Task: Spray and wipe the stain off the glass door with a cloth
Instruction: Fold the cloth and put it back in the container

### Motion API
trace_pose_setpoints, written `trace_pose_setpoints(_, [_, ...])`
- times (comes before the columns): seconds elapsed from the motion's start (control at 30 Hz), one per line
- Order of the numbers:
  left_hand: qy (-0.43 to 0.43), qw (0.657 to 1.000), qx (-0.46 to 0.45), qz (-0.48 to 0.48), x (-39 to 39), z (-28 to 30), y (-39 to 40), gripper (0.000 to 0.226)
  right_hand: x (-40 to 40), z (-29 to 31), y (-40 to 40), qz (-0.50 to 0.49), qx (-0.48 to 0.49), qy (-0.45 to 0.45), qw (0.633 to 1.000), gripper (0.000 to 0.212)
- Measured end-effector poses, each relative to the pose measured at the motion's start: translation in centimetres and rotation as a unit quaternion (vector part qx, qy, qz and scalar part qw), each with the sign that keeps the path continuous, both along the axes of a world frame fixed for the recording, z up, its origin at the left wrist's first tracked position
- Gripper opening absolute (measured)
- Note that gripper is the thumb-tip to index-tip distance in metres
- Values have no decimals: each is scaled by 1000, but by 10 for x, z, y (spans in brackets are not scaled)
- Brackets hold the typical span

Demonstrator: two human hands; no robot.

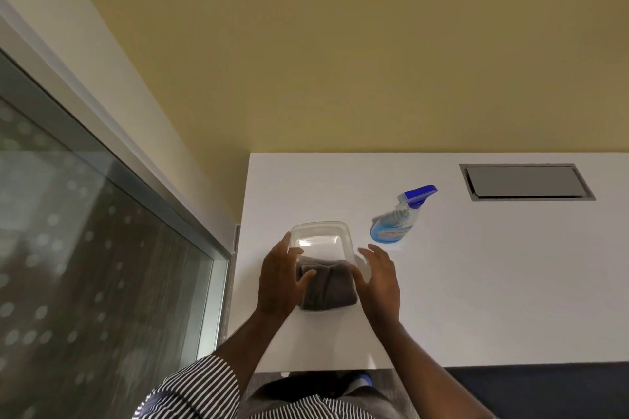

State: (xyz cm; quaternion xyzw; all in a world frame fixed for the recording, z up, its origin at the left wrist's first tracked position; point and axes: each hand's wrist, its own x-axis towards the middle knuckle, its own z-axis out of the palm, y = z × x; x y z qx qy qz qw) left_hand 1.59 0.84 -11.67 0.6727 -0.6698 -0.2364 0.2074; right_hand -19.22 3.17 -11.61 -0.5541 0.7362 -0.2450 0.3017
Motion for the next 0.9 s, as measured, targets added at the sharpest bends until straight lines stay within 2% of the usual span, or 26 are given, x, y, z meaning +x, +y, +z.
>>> trace_pose_setpoints(0.07, [47, 998, -33, -12, -10, 6, -6, 66, -10, 13, -3, -61, -78, -82, 992, 56])
trace_pose_setpoints(0.2, [100, 990, -76, -60, -47, 20, -26, 73, -37, 47, -21, -167, -182, -166, 955, 75])
trace_pose_setpoints(0.33, [154, 979, 63, -118, -95, 44, -57, 81, -74, 66, -48, -175, -215, -184, 943, 88])
trace_pose_setpoints(0.47, [189, 960, 145, -146, -140, 56, -79, 88, -102, 73, -72, -114, -164, -209, 957, 93])
trace_pose_setpoints(0.67, [226, 945, 191, -137, -173, 49, -94, 76, -109, 61, -90, -69, -80, -235, 966, 74])
trace_pose_setpoints(0.8, [222, 948, 183, -136, -184, 41, -95, 59, -102, 54, -94, -75, -89, -266, 957, 38])
trace_pose_setpoints(0.9, [214, 953, 183, -114, -190, 41, -99, 51, -99, 52, -96, -107, -99, -265, 953, 22])
